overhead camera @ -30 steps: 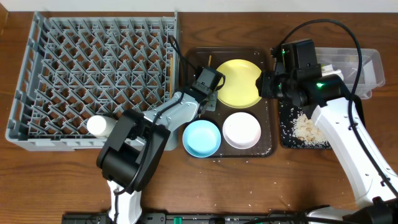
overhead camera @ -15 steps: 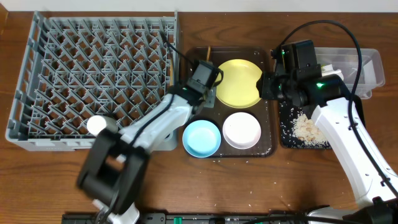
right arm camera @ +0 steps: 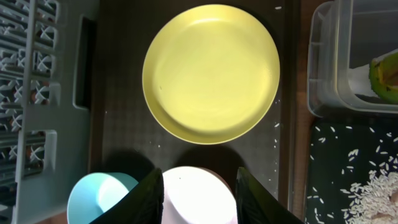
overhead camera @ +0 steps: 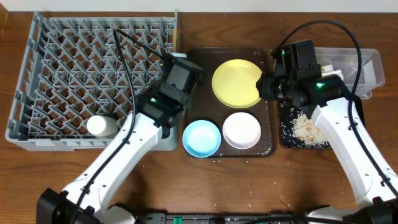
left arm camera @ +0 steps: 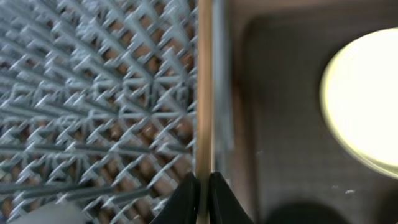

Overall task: Sort waste into correct bins and load items into the dishwasher
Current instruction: 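Carry the chopstick into the grey dish rack and release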

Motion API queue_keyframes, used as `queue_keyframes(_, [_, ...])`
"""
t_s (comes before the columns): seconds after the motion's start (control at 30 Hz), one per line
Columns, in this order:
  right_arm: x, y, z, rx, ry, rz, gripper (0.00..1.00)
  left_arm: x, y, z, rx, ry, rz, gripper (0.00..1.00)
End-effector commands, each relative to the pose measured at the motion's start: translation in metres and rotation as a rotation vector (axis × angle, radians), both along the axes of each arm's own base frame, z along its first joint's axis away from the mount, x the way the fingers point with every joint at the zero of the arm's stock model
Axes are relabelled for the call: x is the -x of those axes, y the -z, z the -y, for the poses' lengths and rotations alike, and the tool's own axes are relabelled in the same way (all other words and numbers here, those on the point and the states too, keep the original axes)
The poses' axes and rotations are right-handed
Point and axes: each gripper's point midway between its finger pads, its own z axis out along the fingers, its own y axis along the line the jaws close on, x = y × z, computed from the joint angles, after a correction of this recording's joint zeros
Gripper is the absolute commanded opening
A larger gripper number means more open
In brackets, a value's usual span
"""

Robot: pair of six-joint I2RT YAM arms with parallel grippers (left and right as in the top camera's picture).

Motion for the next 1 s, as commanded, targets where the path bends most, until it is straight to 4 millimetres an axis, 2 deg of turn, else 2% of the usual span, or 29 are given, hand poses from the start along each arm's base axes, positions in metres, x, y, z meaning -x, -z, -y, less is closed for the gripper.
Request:
queue_keyframes(0.0, [0.0, -0.007, 0.002, -0.006, 0.011, 0.017, 0.36, 0.002, 0.026, -0.022, -0.043, -0.045, -0.083, 0.08])
queue_keyframes(0.1, [0.0, -0.007, 0.002, -0.006, 0.011, 0.017, 0.36, 0.002, 0.048, -0.019, 0.011, -0.028, -0.164, 0.08])
queue_keyframes(0.23, [0.001, -0.006, 0.002, -0.005, 0.011, 0.01, 0.36, 0.0, 0.06, -0.023, 0.014, -0.04, -0.199, 0.08])
queue_keyframes(0.47, [0.002, -0.005, 0.002, -0.007, 0.015, 0.006, 0.36, 0.004, 0.064, -0.013, 0.047, 0.009, -0.228, 0.1])
queue_keyframes(0.83, [0.007, -0.002, 0.004, 0.0, 0.017, -0.02, 0.33, 0.003, 0.068, -0.013, 0.046, 0.01, -0.238, 0.17])
queue_keyframes(0.9, [0.008, -0.001, 0.004, 0.001, 0.017, -0.026, 0.33, 0.002, 0.063, -0.012, 0.049, 0.012, -0.226, 0.17])
queue_keyframes(0.97, [0.009, -0.001, 0.004, 0.003, 0.017, -0.029, 0.33, 0.001, 0.052, -0.012, 0.054, 0.015, -0.212, 0.23])
